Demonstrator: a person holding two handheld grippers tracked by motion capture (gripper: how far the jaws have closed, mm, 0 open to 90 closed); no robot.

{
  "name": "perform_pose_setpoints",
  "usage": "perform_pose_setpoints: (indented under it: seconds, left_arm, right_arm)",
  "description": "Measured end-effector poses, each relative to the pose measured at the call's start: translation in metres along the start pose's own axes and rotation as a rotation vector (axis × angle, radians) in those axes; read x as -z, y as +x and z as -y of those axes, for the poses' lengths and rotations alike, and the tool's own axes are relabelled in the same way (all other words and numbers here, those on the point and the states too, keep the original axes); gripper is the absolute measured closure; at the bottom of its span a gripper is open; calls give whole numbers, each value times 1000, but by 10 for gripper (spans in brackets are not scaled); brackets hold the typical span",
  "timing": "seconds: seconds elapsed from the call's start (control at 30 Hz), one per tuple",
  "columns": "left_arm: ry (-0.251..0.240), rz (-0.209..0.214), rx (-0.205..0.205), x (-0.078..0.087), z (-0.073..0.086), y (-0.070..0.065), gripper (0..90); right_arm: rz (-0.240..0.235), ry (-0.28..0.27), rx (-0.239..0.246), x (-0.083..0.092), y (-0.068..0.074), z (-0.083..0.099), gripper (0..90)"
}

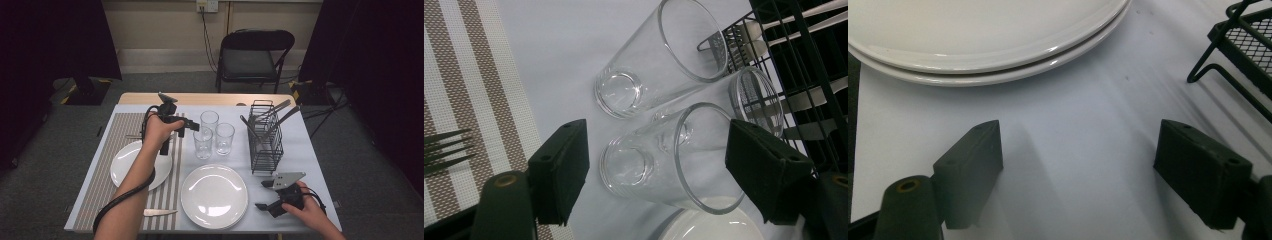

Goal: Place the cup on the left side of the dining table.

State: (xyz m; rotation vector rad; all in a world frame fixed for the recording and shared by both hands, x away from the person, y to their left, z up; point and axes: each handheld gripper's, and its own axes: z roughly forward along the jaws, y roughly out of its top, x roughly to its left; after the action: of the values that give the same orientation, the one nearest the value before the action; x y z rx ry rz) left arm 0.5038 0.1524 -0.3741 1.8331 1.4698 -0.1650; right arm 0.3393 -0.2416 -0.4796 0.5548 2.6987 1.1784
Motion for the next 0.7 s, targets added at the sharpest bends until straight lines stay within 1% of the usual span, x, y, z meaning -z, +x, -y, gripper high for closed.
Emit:
perform_pose_setpoints:
  seconds: [0.03, 0.07, 0.17, 0.23, 0.3, 0.33, 0.37, 0.47, 0.5, 0.53, 0.6, 0.67, 0.7]
  left_arm:
    - [0, -2, -7, 0, 0, 1, 255]
    - [5, 1, -1, -1, 0, 1, 256]
    - [10, 0, -5, -3, 1, 1, 256]
    - [5, -2, 0, -4, 0, 0, 257]
    - [10, -1, 2, -5, 0, -1, 257]
    - [15, -3, -12, -6, 0, 0, 258]
    - [15, -3, -12, -6, 0, 0, 258]
    - [14, -5, -4, -7, 0, 0, 259]
    - [13, 0, 4, -8, 1, -1, 259]
    - [17, -3, -3, -9, 0, 0, 259]
    - [20, -3, 6, -10, 1, -1, 260]
    - [19, -7, 2, -11, 1, -1, 260]
    - [29, -9, -8, -11, 1, 0, 260]
  right_arm:
    - [0, 0, 0, 0, 0, 0, 183]
    - [0, 0, 0, 0, 0, 0, 184]
    - [0, 0, 0, 0, 0, 0, 183]
    - [0, 0, 0, 0, 0, 0, 184]
    - [0, 0, -1, 0, 0, 0, 184]
    - [0, 0, -1, 0, 0, 0, 183]
    - [0, 0, -1, 0, 0, 0, 183]
    - [0, 0, -1, 0, 0, 0, 184]
    - [-1, 0, -1, 0, 0, 0, 184]
    - [0, 0, -1, 0, 0, 0, 184]
    - [0, 0, 0, 0, 0, 0, 184]
    - [0, 0, -1, 0, 0, 0, 184]
    - [0, 0, 0, 0, 0, 0, 183]
